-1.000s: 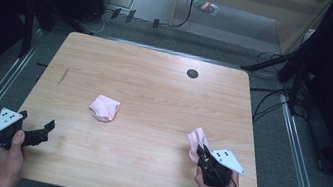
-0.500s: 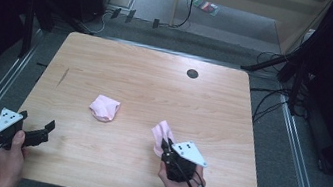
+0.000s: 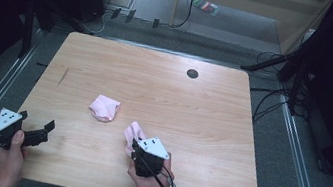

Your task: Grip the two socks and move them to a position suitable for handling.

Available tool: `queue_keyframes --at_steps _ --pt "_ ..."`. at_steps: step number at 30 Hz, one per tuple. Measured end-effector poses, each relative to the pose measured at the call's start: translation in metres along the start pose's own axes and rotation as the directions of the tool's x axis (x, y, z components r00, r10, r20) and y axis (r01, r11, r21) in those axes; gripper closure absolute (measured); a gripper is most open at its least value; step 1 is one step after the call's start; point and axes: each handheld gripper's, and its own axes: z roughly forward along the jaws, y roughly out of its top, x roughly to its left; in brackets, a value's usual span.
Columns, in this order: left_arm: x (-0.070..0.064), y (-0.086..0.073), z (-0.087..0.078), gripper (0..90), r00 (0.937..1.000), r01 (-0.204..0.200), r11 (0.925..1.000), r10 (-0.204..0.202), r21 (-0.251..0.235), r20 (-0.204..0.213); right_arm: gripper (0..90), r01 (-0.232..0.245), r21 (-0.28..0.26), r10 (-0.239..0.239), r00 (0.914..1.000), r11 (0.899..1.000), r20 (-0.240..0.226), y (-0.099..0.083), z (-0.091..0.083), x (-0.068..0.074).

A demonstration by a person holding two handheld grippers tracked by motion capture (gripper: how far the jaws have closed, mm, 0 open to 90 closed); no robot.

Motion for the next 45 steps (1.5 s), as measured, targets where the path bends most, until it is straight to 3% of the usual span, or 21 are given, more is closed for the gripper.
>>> queue_keyframes --at_steps 3,7,10,11,14,17,18,20,23,26,27,31,33,34,35,36,42,44,45 --pt "0.0 0.0 0.0 0.0 1.0 0.002 1.0 -0.002 0.002 0.001 82.6 -0.001 0.012 0.001 0.9999 1.0 -0.011 -0.004 0.009 0.011" --pt "0.0 0.0 0.0 0.0 1.0 -0.009 1.0 0.009 0.004 -0.001 79.8 -0.025 0.03 0.026 0.9993 0.999 -0.027 -0.008 0.016 0.015" --pt "0.0 0.0 0.0 0.0 1.0 -0.008 0.9999 0.008 0.01 -0.001 54.5 -0.031 0.052 0.035 0.997 0.998 -0.07 -0.013 0.024 0.014" --pt "0.0 0.0 0.0 0.0 1.0 -0.005 1.0 0.005 0.009 0.0 44.0 -0.056 0.041 0.059 0.9961 0.998 -0.066 -0.011 0.022 0.012" --pt "0.001 0.0 0.001 0.0 1.0 0.006 0.9999 -0.006 0.01 0.0 42.6 -0.078 0.004 0.078 0.9946 0.997 -0.069 -0.007 0.015 0.009" --pt "0.0 0.0 0.001 0.0 1.0 0.004 0.9999 -0.004 0.01 -0.004 51.7 -0.061 -0.018 0.059 0.9936 0.998 -0.096 -0.002 0.009 0.01" --pt "0.0 0.001 0.001 0.0 1.0 0.0 0.9999 0.0 0.013 -0.007 57.7 -0.021 -0.006 0.02 0.9914 1.0 -0.129 -0.002 0.008 0.014" --pt "-0.001 0.001 0.001 0.0 0.9999 -0.006 0.9999 0.006 0.015 -0.013 65.0 0.044 0.018 -0.041 0.988 0.999 -0.149 -0.003 0.009 0.023" --pt "-0.003 0.006 -0.005 0.0 0.9999 0.006 1.0 -0.006 0.002 -0.012 70.5 0.133 0.08 -0.116 0.9765 0.988 -0.181 -0.009 0.022 0.035" --pt "-0.008 0.009 -0.008 0.0 1.0 0.004 1.0 -0.004 -0.005 0.005 71.1 0.13 0.11 -0.106 0.9733 0.985 -0.204 -0.012 0.027 0.037" --pt "-0.017 0.012 -0.008 0.0 0.9995 -0.007 0.9999 0.007 -0.009 0.032 71.7 0.139 0.138 -0.108 0.9724 0.981 -0.207 -0.015 0.031 0.037" --pt "-0.03 0.014 -0.008 0.0 0.9977 -0.031 0.9995 0.031 -0.002 0.06 74.8 0.158 0.153 -0.123 0.9685 0.976 -0.217 -0.017 0.034 0.039" --pt "-0.048 0.016 -0.009 0.0 0.9939 -0.05 0.9988 0.05 -0.002 0.098 85.1 0.173 0.156 -0.138 0.9673 0.973 -0.213 -0.017 0.035 0.04" --pt "-0.048 0.016 -0.009 0.0 0.9939 -0.05 0.9988 0.05 -0.002 0.098 85.1 0.173 0.156 -0.138 0.9673 0.973 -0.213 -0.017 0.035 0.04" --pt "-0.057 0.017 -0.01 0.0 0.9906 -0.067 0.9978 0.066 -0.001 0.119 88.5 0.157 0.159 -0.121 0.969 0.975 -0.215 -0.016 0.035 0.038" --pt "-0.057 0.017 -0.01 0.0 0.9906 -0.067 0.9978 0.066 -0.001 0.119 88.5 0.157 0.159 -0.121 0.969 0.975 -0.215 -0.016 0.035 0.038" --pt "-0.089 0.017 -0.012 0.0 0.9738 -0.095 0.9955 0.094 -0.003 0.207 90.0 0.102 0.145 -0.068 0.9721 0.984 -0.224 -0.011 0.031 0.028" --pt "-0.1 0.016 -0.011 0.0 0.9644 -0.109 0.994 0.106 0.001 0.242 90.0 0.07 0.139 -0.036 0.9718 0.988 -0.233 -0.007 0.029 0.024" --pt "-0.111 0.014 -0.01 0.0 0.9546 -0.128 0.9917 0.122 0.006 0.272 90.0 0.05 0.137 -0.016 0.9708 0.989 -0.239 -0.005 0.028 0.02"
